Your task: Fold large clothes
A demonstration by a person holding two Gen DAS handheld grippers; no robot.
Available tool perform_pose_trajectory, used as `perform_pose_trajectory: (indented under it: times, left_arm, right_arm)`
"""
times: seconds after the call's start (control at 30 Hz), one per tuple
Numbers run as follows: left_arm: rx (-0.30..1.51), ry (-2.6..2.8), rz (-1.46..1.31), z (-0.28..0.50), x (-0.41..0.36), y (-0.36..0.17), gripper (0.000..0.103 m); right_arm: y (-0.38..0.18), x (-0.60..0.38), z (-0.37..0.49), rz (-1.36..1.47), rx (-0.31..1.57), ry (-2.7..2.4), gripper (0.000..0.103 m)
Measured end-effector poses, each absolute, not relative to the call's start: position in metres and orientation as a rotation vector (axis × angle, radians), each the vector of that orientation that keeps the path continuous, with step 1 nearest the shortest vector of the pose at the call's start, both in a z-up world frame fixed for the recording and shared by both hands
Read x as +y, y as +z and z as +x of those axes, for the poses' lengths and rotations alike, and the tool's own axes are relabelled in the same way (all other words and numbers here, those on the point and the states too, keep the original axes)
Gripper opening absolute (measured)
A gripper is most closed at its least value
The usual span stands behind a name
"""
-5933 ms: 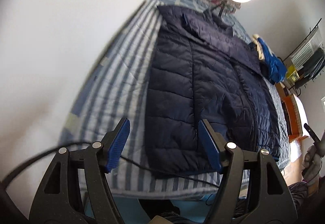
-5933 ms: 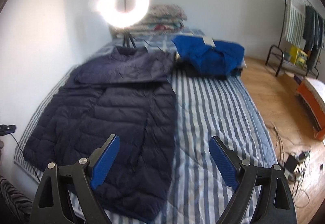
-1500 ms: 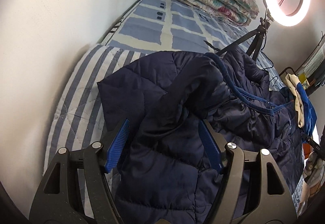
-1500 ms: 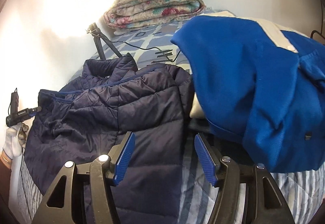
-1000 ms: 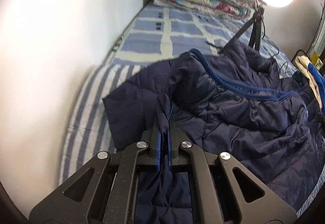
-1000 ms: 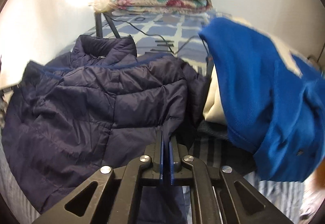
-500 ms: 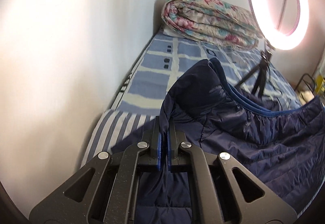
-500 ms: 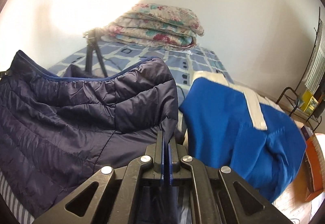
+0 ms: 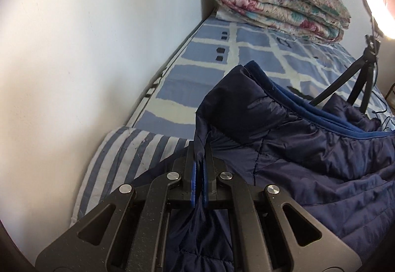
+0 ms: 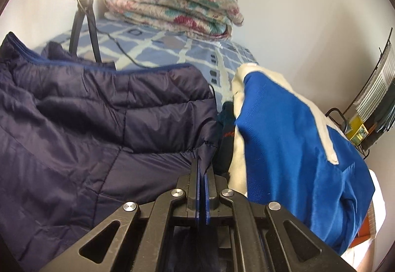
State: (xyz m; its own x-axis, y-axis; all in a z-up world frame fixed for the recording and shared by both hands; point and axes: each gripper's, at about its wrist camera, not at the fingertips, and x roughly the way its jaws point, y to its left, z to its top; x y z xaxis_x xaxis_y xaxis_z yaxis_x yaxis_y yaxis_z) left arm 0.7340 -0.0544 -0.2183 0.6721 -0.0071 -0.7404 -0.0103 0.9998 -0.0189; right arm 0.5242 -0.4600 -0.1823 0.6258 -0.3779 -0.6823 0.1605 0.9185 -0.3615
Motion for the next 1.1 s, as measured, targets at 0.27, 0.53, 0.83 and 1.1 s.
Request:
perform_pose_trajectory:
  times: [0.27, 0.53, 0.83, 1.1]
  left_arm:
    - [0.794, 0.041, -0.031, 0.710, -0.057, -0.205, 0.047]
    - [0.738, -0.275, 0.079, 0.639, -0.152, -0.163, 0.050]
    - [0.877, -0.330, 0.190, 0.663, -0.259, -0.216, 0.050]
    - [0.925, -0.306, 0.243, 0.664, -0.265, -0.245, 0.050]
  right_arm:
    - [-0.183, -0.462, 0.516, -0.250, 0.850, -0.313, 0.024]
    - [-0.149, -0.461, 0.435, 0.001, 0.790, -0.124, 0.031]
    - [-0.167, -0.425, 0.368, 0.042, 0.834, 0.026, 0.031]
    - [-0.191, -0.419, 0.367, 0.044, 0.875, 0.057, 0.031]
